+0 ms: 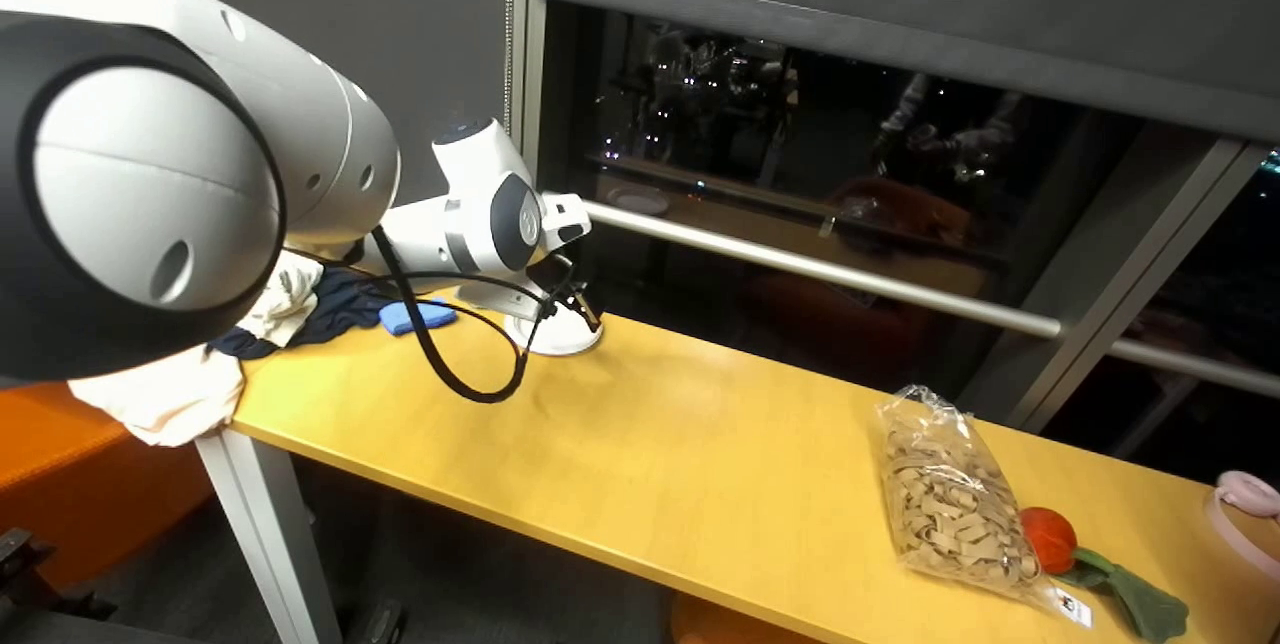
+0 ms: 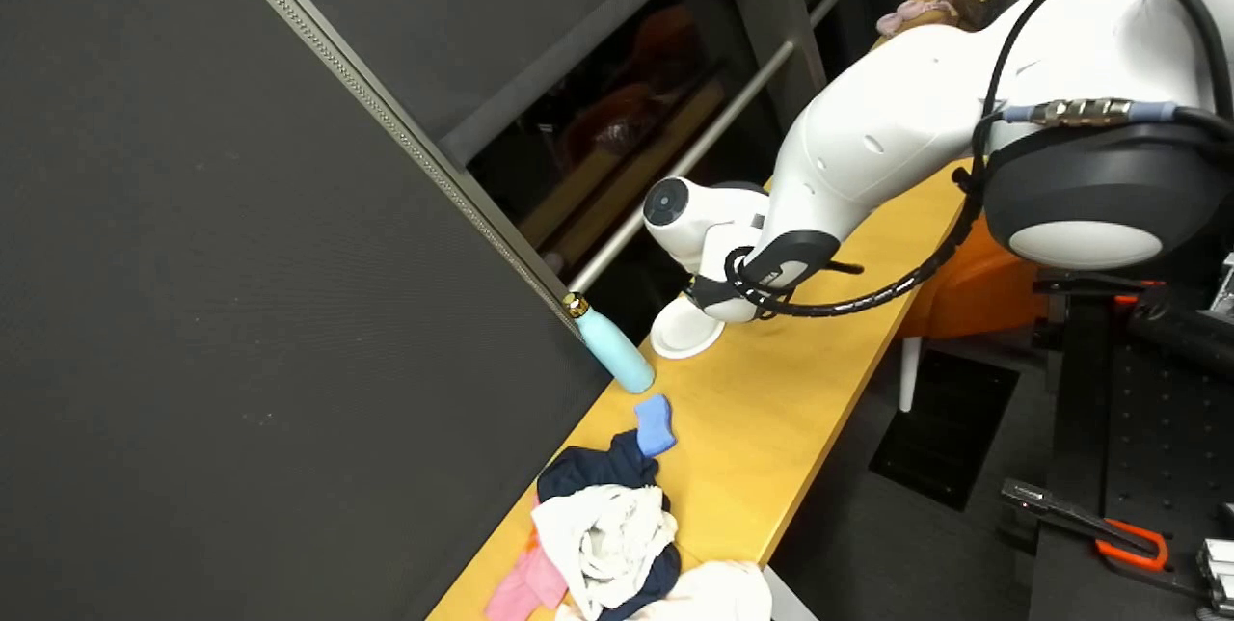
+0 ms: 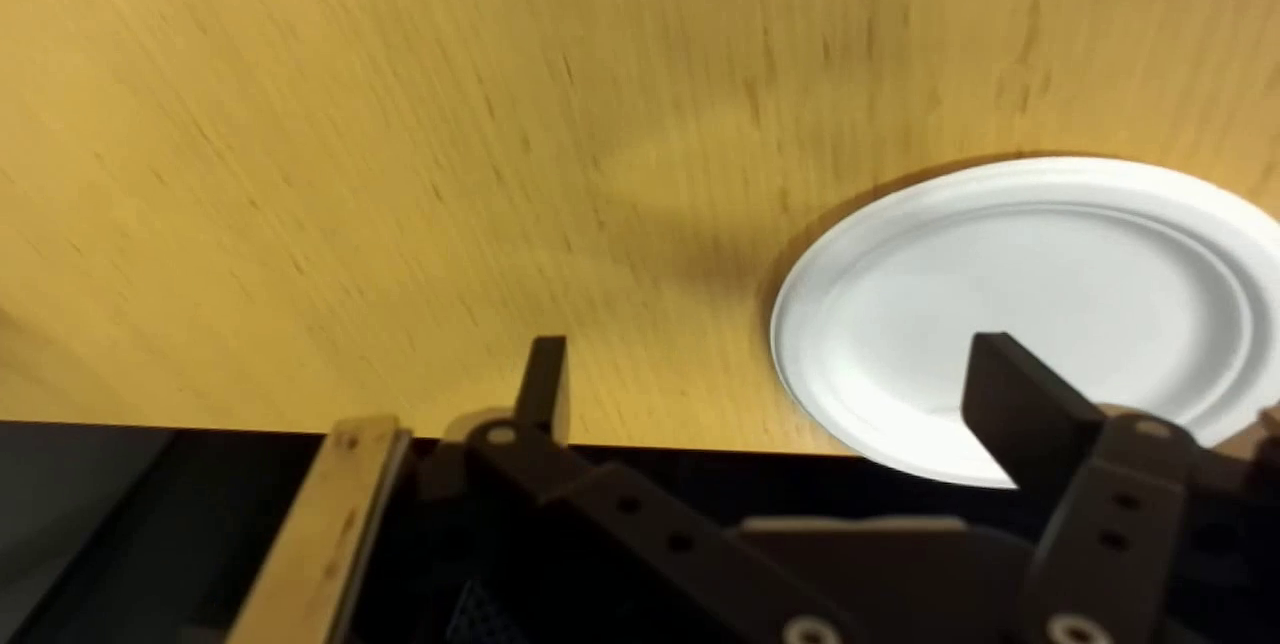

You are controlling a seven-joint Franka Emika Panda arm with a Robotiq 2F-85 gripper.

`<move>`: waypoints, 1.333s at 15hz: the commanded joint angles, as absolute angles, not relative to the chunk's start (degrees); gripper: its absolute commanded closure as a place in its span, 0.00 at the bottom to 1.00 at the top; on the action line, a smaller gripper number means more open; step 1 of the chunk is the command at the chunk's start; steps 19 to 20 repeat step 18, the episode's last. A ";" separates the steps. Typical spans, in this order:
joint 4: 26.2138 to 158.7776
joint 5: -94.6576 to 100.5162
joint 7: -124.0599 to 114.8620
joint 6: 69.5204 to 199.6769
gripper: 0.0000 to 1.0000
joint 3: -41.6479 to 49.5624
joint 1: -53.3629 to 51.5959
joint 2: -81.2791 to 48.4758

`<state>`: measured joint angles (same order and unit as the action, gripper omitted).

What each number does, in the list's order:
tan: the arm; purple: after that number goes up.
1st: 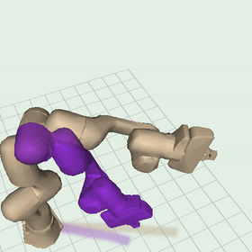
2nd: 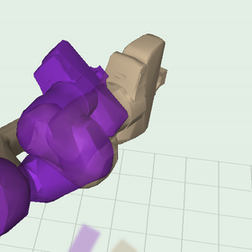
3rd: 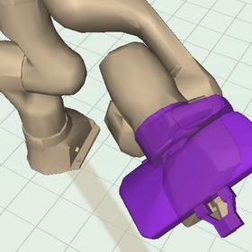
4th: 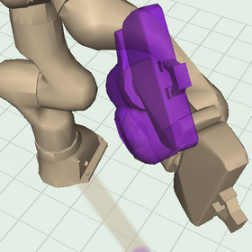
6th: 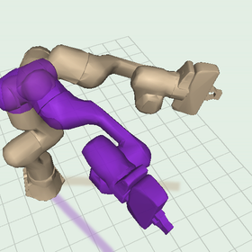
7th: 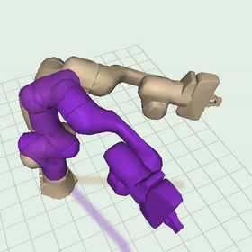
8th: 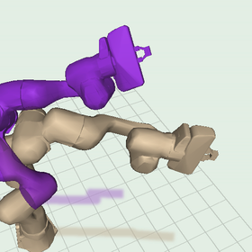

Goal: Wipe the table with the white towel

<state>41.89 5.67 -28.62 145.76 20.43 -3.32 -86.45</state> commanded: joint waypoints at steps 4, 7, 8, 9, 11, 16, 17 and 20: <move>43.11 9.63 -29.91 150.75 0.00 20.57 -2.45 -86.26; 45.00 9.99 -30.63 152.40 0.00 20.80 -2.84 -86.17; 45.64 10.10 -30.76 153.37 0.00 20.90 -2.97 -86.17; 46.29 10.12 -30.71 154.70 0.00 20.88 -3.01 -86.17; 47.52 10.25 -31.29 156.37 0.00 21.54 -3.41 -86.17; 48.23 16.06 -35.25 156.38 0.00 19.42 -2.62 -86.17; 48.04 16.86 -35.77 156.17 0.00 18.85 -2.38 -86.17; 47.99 17.83 -36.71 155.99 0.00 18.85 -2.40 -86.17</move>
